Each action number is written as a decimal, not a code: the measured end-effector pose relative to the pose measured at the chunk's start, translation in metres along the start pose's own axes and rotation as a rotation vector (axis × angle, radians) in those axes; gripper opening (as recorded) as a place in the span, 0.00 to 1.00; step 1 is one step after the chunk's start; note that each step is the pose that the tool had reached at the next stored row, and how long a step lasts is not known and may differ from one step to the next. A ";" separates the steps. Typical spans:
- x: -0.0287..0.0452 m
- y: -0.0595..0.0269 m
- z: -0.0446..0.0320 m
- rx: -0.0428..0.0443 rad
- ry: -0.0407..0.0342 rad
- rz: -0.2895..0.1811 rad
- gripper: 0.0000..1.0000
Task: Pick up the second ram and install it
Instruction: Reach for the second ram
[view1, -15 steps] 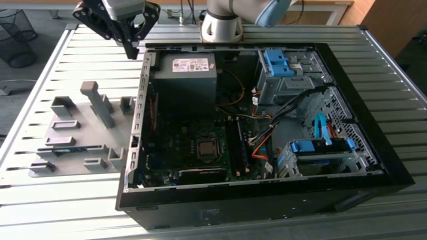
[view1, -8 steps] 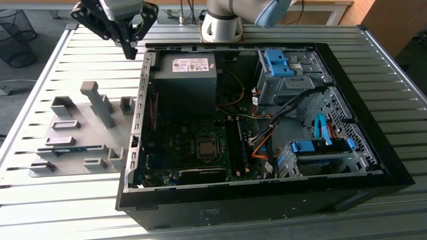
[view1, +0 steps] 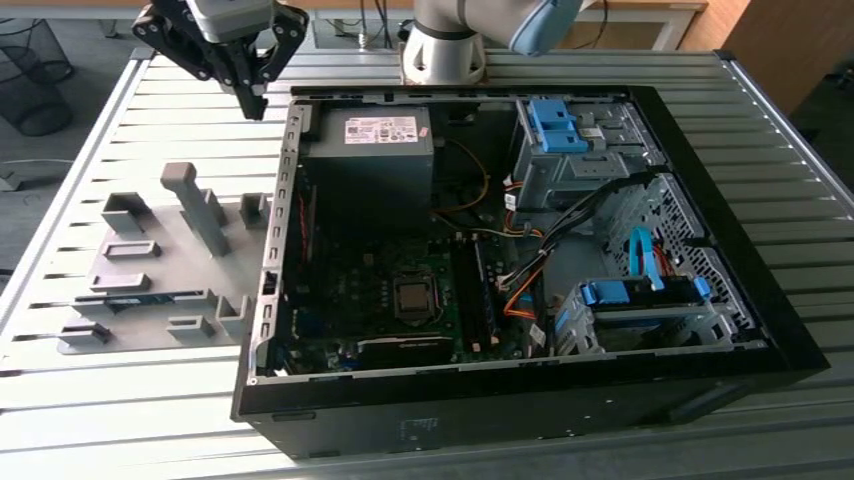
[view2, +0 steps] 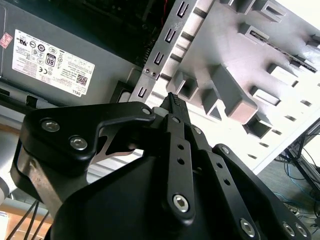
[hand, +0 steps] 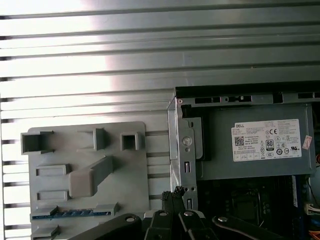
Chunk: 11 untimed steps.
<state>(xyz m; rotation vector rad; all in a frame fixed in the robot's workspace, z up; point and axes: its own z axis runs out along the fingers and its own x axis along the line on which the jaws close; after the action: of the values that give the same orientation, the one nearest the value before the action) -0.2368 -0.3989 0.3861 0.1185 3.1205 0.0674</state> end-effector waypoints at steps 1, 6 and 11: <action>0.0015 -0.0001 0.0000 0.0000 0.0001 0.000 0.10; 0.0079 -0.0012 0.0001 0.0001 0.0001 0.000 0.10; 0.0119 -0.0128 0.0007 0.0000 0.0001 0.000 0.10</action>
<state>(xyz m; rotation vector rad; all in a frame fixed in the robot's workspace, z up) -0.2496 -0.4107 0.3847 0.1186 3.1206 0.0674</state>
